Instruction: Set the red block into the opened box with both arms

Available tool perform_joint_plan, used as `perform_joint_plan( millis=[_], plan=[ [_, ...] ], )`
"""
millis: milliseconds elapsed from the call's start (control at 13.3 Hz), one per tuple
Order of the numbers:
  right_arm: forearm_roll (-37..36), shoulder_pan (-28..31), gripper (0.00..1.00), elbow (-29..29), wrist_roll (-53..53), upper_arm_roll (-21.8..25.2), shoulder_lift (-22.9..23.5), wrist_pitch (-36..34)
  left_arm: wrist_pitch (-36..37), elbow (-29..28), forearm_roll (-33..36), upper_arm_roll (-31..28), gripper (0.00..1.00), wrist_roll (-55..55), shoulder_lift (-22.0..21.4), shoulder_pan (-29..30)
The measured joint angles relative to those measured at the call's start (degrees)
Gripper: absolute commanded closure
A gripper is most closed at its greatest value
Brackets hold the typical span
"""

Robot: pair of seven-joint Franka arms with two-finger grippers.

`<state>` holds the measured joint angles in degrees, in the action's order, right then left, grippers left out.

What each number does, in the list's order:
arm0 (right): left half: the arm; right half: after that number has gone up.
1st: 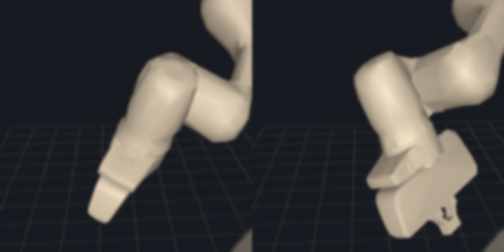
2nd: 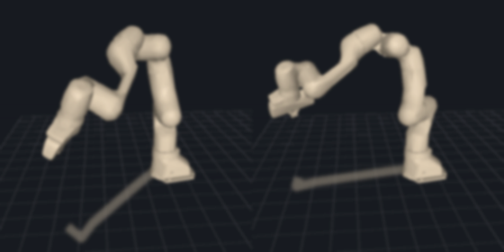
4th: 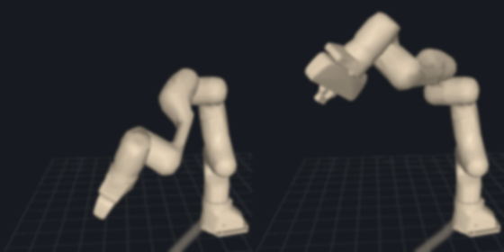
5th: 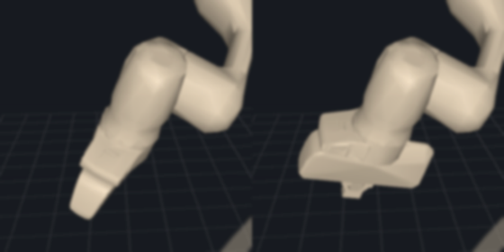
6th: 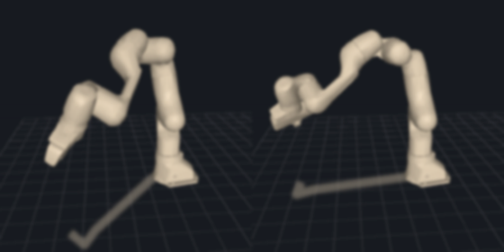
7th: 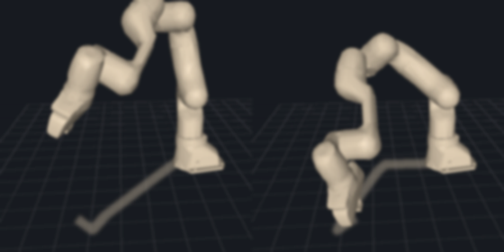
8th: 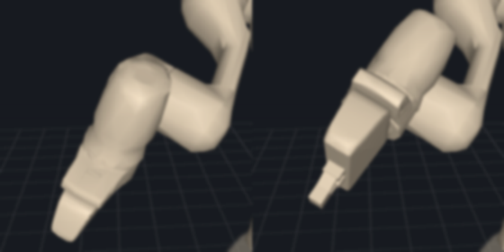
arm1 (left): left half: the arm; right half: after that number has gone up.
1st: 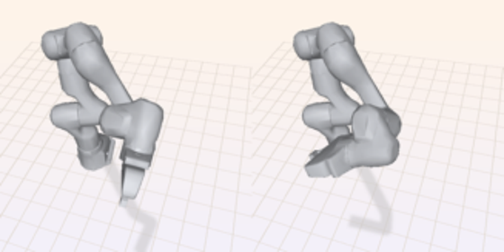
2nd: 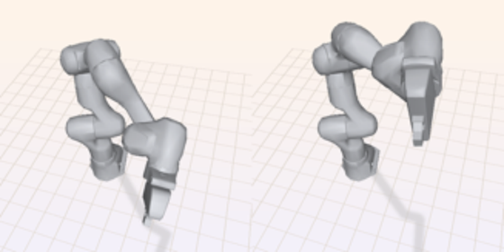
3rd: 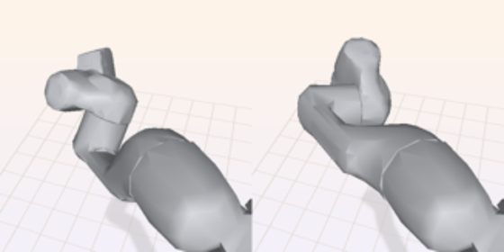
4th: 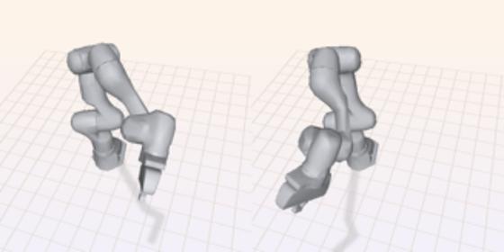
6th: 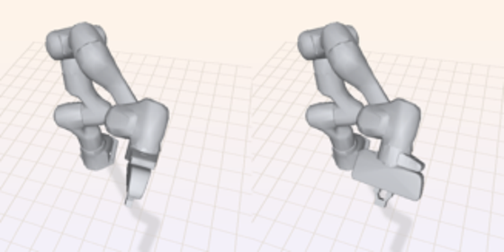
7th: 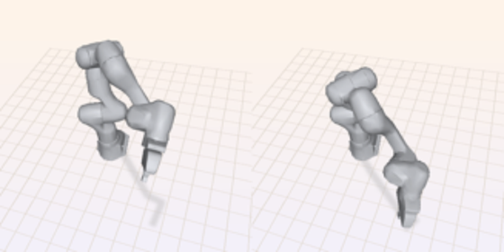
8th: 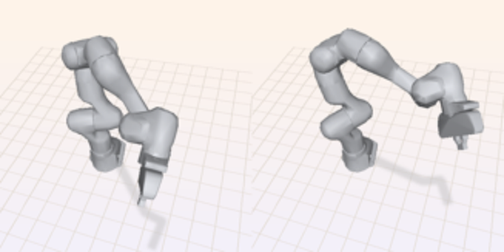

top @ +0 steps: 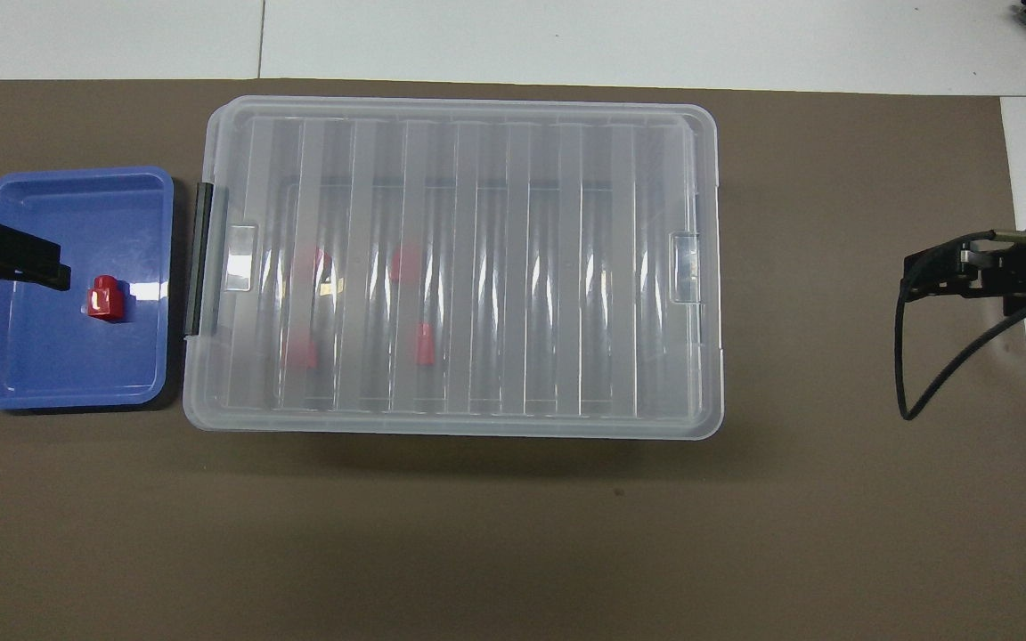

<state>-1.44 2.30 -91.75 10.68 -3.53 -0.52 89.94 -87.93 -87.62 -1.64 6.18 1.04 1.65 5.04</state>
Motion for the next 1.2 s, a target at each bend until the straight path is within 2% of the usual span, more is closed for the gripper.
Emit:
perform_joint_plan(
  millis=[600,975,1200],
  plan=[
    [0.00,-0.04,0.00,-0.54,0.00,0.00,-0.01,1.72,-0.08,0.00,0.00,0.57,0.00,0.00,-0.03,-0.26],
    [0.03,-1.02,0.00,-4.76,0.00,-0.97,-0.01,8.14,-0.08,-0.02,0.00,0.02,0.00,0.00,-0.05,-0.06],
    [0.05,-4.00,0.00,-8.05,2.16,-1.27,0.15,13.06,-0.08,-0.02,0.00,0.01,0.00,0.00,-0.05,-0.06]
  ],
)
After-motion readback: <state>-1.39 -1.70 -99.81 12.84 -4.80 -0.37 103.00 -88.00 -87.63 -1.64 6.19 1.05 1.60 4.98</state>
